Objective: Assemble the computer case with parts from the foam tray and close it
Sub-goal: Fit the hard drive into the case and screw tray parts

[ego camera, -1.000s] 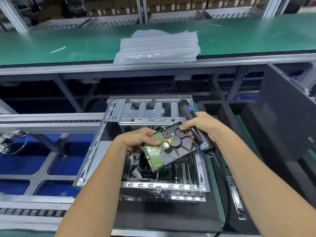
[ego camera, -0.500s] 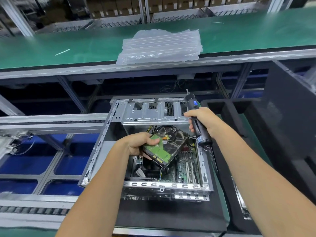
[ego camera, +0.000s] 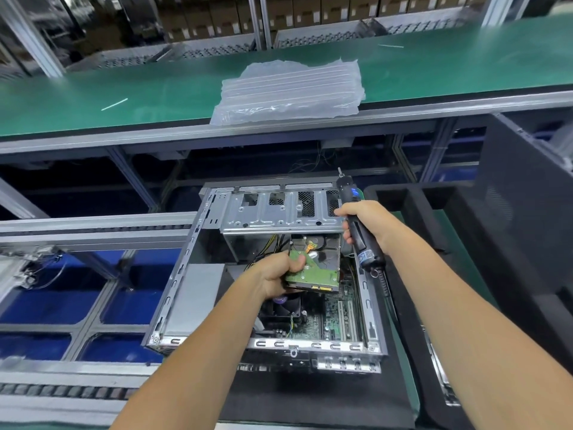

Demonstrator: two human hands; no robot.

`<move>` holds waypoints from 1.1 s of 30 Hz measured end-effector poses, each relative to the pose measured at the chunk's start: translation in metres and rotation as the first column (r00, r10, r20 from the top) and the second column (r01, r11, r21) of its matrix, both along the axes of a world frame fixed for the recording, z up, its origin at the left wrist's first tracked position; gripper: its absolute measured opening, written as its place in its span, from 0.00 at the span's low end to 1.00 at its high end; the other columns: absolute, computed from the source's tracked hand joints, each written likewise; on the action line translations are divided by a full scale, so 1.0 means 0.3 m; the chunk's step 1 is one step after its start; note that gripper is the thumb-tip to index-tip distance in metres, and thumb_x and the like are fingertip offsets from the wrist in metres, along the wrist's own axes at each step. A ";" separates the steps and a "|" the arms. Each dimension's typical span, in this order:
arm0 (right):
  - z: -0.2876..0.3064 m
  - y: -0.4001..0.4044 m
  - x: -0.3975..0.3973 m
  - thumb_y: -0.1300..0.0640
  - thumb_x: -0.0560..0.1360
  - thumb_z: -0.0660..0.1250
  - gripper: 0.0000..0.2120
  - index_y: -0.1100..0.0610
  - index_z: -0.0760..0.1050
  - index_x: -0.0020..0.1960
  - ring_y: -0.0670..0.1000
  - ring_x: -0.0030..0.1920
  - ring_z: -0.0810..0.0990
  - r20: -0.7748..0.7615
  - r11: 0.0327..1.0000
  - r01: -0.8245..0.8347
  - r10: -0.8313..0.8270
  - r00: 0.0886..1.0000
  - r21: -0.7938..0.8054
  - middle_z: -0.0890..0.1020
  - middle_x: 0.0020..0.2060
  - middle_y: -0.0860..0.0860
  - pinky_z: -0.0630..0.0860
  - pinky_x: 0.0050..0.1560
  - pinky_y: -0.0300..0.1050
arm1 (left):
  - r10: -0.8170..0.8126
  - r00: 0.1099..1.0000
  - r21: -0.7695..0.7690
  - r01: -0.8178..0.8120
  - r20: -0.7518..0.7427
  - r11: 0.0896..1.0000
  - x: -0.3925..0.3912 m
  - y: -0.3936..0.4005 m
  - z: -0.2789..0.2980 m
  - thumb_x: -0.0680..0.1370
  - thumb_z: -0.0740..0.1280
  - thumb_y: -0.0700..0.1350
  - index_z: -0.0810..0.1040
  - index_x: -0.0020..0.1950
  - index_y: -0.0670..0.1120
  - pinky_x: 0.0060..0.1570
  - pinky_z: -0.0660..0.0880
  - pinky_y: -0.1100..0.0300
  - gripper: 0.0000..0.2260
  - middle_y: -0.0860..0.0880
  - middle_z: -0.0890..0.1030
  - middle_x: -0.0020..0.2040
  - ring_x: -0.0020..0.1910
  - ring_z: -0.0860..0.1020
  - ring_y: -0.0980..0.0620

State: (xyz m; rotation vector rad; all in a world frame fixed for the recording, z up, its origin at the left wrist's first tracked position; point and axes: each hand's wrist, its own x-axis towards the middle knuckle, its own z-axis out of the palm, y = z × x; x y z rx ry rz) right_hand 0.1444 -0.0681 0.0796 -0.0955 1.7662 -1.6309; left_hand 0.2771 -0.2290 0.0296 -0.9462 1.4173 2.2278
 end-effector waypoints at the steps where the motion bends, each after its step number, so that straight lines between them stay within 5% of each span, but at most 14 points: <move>1: -0.001 -0.001 -0.001 0.59 0.71 0.72 0.08 0.60 0.74 0.45 0.52 0.24 0.76 -0.004 1.000 -0.001 0.001 1.000 0.002 0.77 0.26 0.53 0.75 0.27 0.43 | 0.007 1.000 0.001 -0.007 -0.006 1.000 -0.004 0.011 -0.002 0.80 0.60 0.37 0.76 0.49 0.41 0.41 0.78 0.54 0.05 0.45 0.84 0.38 0.39 0.82 0.48; 13: 0.017 -0.018 0.001 0.62 0.72 0.71 0.07 0.63 0.75 0.47 0.53 0.25 0.78 -0.046 0.999 -0.003 0.006 0.999 0.044 0.78 0.25 0.54 0.77 0.28 0.43 | -0.044 0.998 -0.112 0.039 -0.040 0.993 -0.036 0.052 -0.015 0.79 0.62 0.37 0.76 0.52 0.41 0.52 0.77 0.52 0.04 0.45 0.82 0.43 0.45 0.80 0.46; 19: 0.020 -0.027 -0.008 0.61 0.72 0.71 0.07 0.63 0.75 0.47 0.54 0.26 0.79 -0.114 0.997 -0.011 0.019 0.993 0.074 0.79 0.26 0.56 0.78 0.28 0.44 | 0.121 0.990 -0.087 -0.127 -0.074 0.988 -0.053 0.061 -0.019 0.80 0.61 0.39 0.77 0.47 0.42 0.39 0.78 0.56 0.07 0.46 0.83 0.37 0.38 0.81 0.48; 23: 0.023 -0.030 -0.022 0.59 0.72 0.71 0.08 0.62 0.76 0.46 0.55 0.26 0.78 -0.113 0.992 -0.060 0.072 0.991 0.109 0.79 0.27 0.56 0.78 0.29 0.44 | 0.189 0.978 -0.077 -0.195 -0.086 0.978 -0.089 0.092 -0.004 0.80 0.63 0.41 0.77 0.52 0.41 0.52 0.77 0.50 0.06 0.43 0.82 0.48 0.47 0.81 0.45; 29: 0.017 -0.036 -0.024 0.58 0.71 0.71 0.08 0.61 0.76 0.46 0.54 0.26 0.78 -0.095 0.993 -0.037 0.047 0.994 0.110 0.79 0.27 0.56 0.77 0.29 0.44 | 0.302 0.942 0.055 -0.297 -0.147 0.953 -0.114 0.103 0.000 0.77 0.67 0.41 0.77 0.49 0.41 0.43 0.76 0.55 0.05 0.45 0.82 0.43 0.40 0.80 0.47; 33: 0.011 -0.031 -0.020 0.58 0.72 0.71 0.07 0.61 0.77 0.46 0.53 0.26 0.77 -0.090 0.996 -0.022 0.029 0.996 0.082 0.79 0.27 0.55 0.77 0.29 0.44 | 0.295 0.925 0.222 -0.244 -0.241 0.944 -0.095 0.093 0.013 0.74 0.64 0.34 0.78 0.46 0.38 0.47 0.77 0.56 0.04 0.43 0.82 0.42 0.42 0.81 0.47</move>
